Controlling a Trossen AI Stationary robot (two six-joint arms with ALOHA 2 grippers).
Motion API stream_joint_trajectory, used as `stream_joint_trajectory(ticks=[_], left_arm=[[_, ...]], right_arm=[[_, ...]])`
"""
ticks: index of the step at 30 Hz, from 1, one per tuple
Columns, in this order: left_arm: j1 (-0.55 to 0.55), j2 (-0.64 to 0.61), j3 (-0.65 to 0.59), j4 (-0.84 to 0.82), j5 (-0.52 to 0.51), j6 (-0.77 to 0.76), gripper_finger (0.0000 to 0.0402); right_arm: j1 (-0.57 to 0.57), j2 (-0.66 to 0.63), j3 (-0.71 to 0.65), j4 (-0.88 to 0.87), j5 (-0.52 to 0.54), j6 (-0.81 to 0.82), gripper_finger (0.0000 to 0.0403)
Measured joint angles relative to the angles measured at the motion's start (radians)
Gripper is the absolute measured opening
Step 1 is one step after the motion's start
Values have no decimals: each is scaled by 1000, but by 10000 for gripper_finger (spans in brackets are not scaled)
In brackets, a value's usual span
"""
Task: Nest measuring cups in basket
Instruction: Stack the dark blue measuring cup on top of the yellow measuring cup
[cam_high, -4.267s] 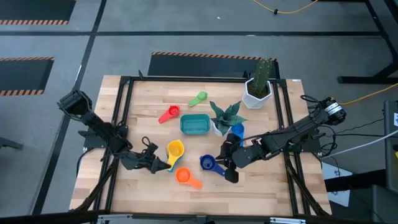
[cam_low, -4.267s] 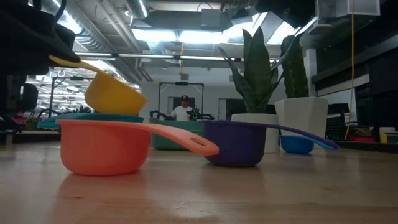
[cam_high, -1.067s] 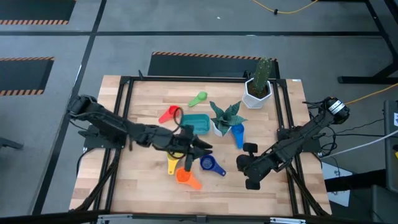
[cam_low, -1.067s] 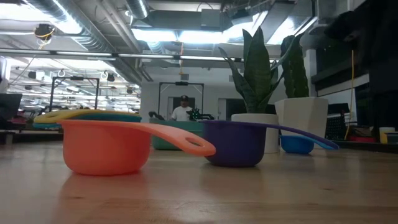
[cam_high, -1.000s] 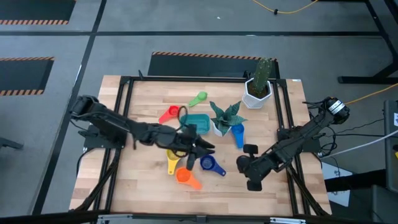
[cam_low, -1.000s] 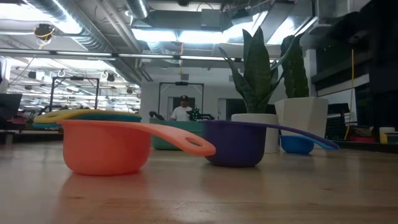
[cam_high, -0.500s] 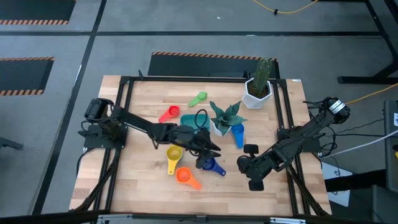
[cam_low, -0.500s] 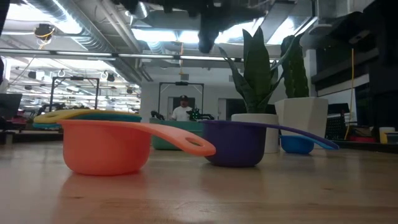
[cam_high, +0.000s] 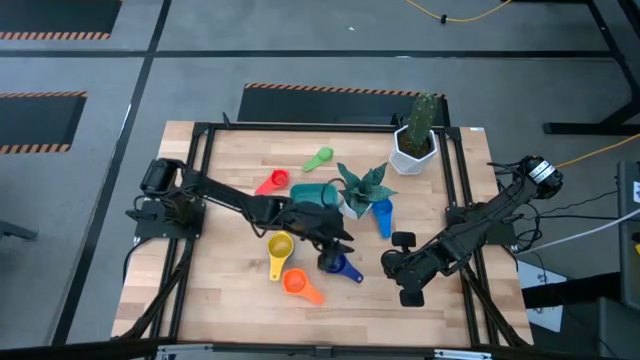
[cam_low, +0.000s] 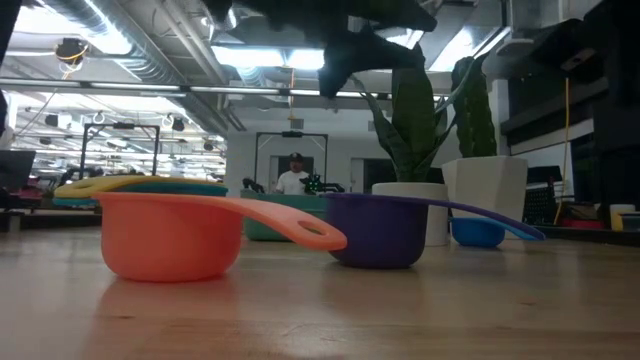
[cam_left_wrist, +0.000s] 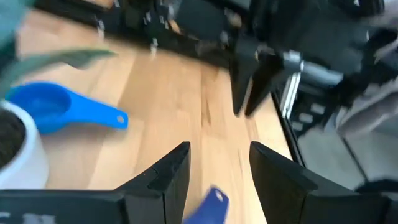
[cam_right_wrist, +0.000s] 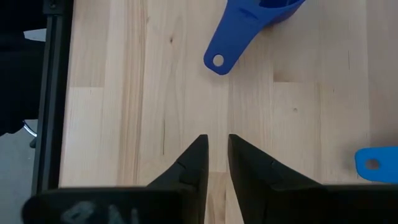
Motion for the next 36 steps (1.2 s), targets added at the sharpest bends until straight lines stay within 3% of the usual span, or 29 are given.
stream_joint_trajectory(ticks=[5, 8, 15, 36], left_arm=[[-39, -1, 164, -403, -101, -2, 158], [-55, -2, 221, -550, -187, -4, 158], [-62, 30, 226, -574, -279, -99, 158], [-58, 221, 225, -623, -269, -158, 158]], right_arm=[[0, 0, 0, 0, 1, 0, 66], [0, 0, 0, 0, 1, 0, 66], [0, 0, 0, 13, 1, 0, 66], [0, -1, 0, 39, 18, -1, 66]])
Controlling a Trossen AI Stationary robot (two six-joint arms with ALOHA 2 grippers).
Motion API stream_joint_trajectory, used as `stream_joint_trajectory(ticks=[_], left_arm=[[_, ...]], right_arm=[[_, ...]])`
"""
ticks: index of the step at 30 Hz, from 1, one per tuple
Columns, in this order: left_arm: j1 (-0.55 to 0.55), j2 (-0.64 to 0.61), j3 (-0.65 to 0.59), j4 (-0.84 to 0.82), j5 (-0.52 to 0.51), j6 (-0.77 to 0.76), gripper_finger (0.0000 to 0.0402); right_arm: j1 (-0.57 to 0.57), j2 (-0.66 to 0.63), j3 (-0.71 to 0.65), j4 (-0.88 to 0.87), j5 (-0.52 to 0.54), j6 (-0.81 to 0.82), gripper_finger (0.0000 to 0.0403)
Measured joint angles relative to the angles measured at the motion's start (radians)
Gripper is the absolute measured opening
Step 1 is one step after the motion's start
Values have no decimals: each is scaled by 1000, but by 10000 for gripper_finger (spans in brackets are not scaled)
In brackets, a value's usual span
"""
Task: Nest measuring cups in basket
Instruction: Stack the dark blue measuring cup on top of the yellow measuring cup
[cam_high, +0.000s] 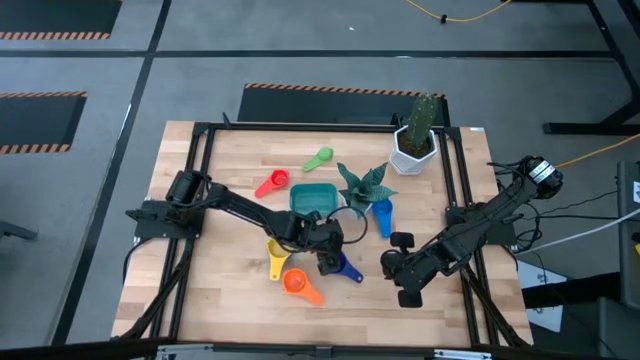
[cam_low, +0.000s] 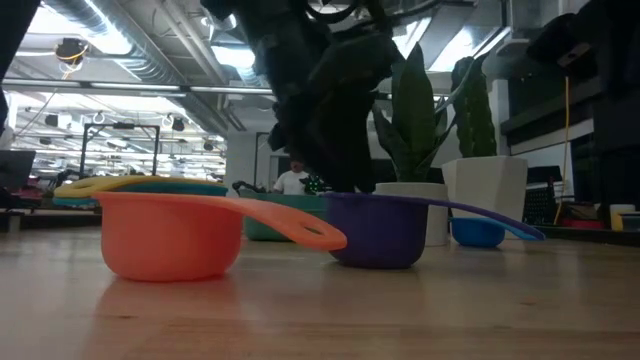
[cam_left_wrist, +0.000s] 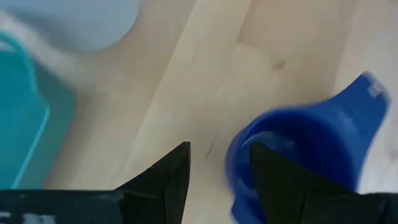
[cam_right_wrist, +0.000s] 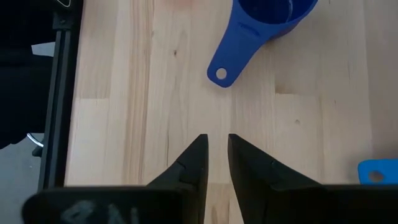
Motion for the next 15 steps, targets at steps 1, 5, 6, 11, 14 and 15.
stream_joint_trajectory(ticks=[1, 5, 6, 11, 14, 15], left_arm=[[-1, 0, 0, 0, 0, 0, 158], [-1, -1, 0, -20, 0, -4, 158], [-1, -1, 0, -19, 0, -5, 158], [-3, -1, 0, -17, 51, -15, 158], [-9, -1, 0, -17, 44, -31, 158], [-10, -1, 0, -17, 42, -31, 158]], right_arm=[[0, 0, 0, 4, 0, 0, 66], [0, 0, 0, 5, 0, 0, 66], [0, 0, 0, 5, 0, 0, 66], [0, 0, 0, 7, 0, 1, 66], [0, 0, 0, 7, 0, 0, 66], [0, 0, 0, 7, 0, 0, 66]])
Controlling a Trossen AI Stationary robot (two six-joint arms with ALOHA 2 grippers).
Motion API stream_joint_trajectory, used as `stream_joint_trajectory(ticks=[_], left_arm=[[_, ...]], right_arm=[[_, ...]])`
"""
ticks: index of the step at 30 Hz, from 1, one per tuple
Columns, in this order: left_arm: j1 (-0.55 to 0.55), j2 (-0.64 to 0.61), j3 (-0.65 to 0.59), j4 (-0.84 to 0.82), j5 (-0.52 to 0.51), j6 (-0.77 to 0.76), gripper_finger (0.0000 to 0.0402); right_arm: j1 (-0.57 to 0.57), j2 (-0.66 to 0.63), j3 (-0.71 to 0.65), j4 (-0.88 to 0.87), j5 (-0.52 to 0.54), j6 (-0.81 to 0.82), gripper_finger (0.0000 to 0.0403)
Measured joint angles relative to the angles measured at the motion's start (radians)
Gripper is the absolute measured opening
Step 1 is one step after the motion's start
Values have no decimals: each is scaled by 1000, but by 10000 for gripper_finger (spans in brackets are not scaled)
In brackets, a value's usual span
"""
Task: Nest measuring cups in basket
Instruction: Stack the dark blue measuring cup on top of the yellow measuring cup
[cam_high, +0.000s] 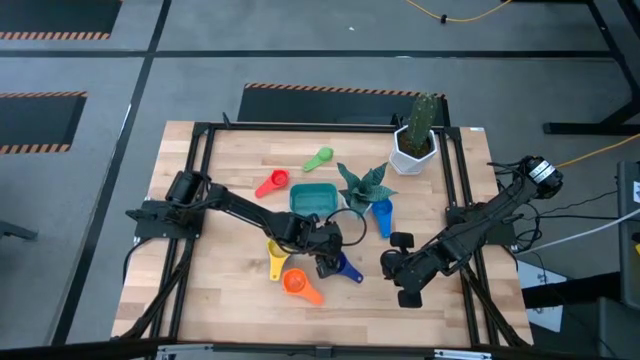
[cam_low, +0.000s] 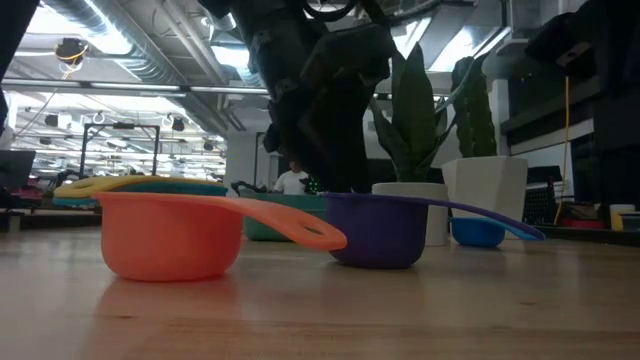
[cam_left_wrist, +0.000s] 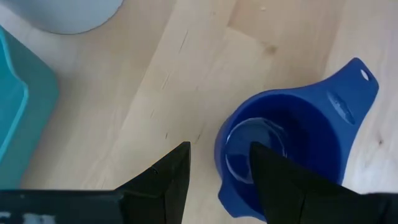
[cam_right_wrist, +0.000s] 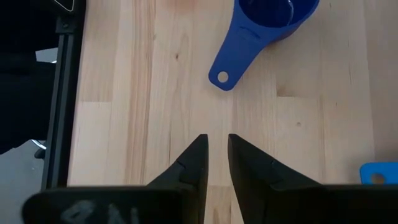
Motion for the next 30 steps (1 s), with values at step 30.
stream_joint_trajectory(ticks=[30], left_arm=[[1, 51, -5, 15, 63, 0, 59]], right_arm=[[0, 0, 0, 12, 0, -3, 66]])
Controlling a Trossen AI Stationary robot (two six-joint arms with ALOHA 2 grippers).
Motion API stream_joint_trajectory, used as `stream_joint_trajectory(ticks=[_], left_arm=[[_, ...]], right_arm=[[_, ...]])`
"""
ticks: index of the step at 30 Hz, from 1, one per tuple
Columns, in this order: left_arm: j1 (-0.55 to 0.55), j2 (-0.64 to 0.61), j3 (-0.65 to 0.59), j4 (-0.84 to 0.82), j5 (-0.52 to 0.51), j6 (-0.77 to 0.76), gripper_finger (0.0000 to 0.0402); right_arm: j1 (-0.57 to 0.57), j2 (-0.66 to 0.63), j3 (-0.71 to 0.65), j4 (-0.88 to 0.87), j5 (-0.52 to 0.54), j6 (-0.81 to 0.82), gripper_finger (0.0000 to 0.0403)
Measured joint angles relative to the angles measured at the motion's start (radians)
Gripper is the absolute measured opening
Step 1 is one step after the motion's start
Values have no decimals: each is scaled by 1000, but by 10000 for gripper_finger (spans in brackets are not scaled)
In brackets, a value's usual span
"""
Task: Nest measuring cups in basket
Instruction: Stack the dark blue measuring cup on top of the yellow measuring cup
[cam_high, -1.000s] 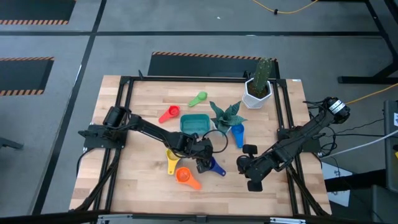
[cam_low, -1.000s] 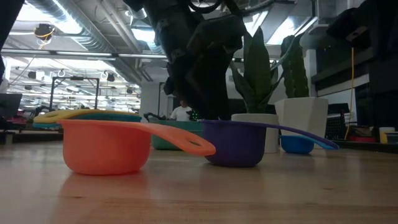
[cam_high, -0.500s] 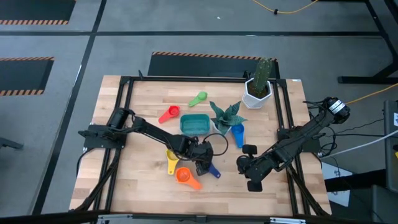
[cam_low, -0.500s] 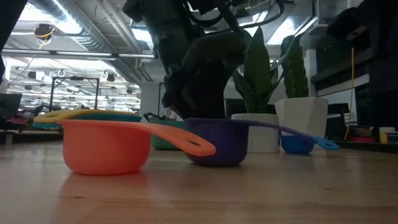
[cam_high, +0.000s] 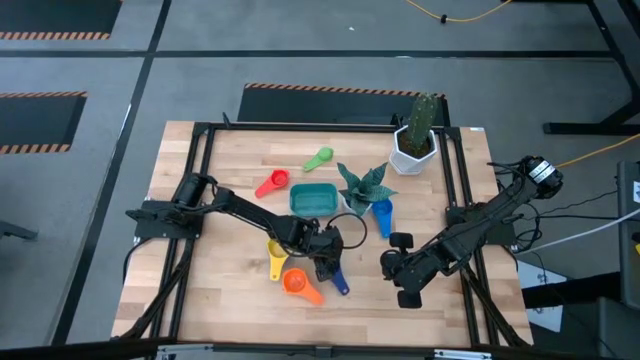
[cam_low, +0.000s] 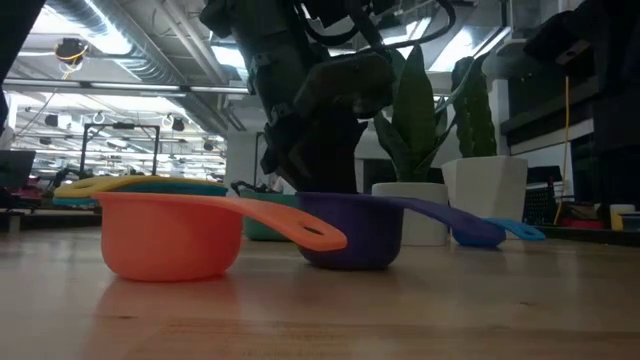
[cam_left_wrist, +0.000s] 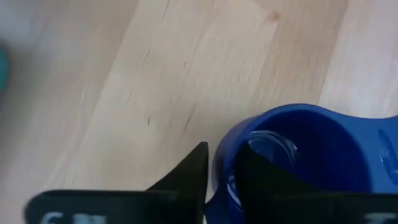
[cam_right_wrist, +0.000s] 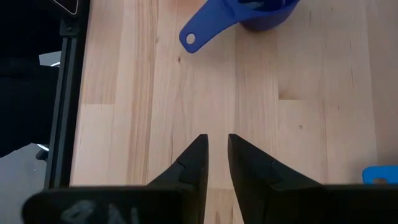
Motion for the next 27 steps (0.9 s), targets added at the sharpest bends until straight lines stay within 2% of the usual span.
stream_joint_trajectory(ticks=[4, 9, 12, 16, 20, 24, 27], left_arm=[[2, -5, 1, 3, 13, 11, 19], [18, -29, 24, -38, 76, 79, 19], [27, -48, 73, -70, 110, 184, 18], [39, -76, 148, -170, 191, 354, 18], [51, -107, 240, -345, 251, 532, 18], [50, -145, 286, -517, 258, 708, 18], [42, -165, 286, -636, 232, 767, 18]], right_arm=[[0, 0, 0, 2, 0, 1, 66], [0, 0, 0, 7, 0, 2, 66], [0, 0, 0, 12, 0, 2, 66], [0, 1, 0, 24, 0, 3, 66], [0, 1, 0, 33, 0, 2, 66], [0, 1, 0, 34, 0, 2, 66], [0, 1, 0, 39, 0, 2, 66]])
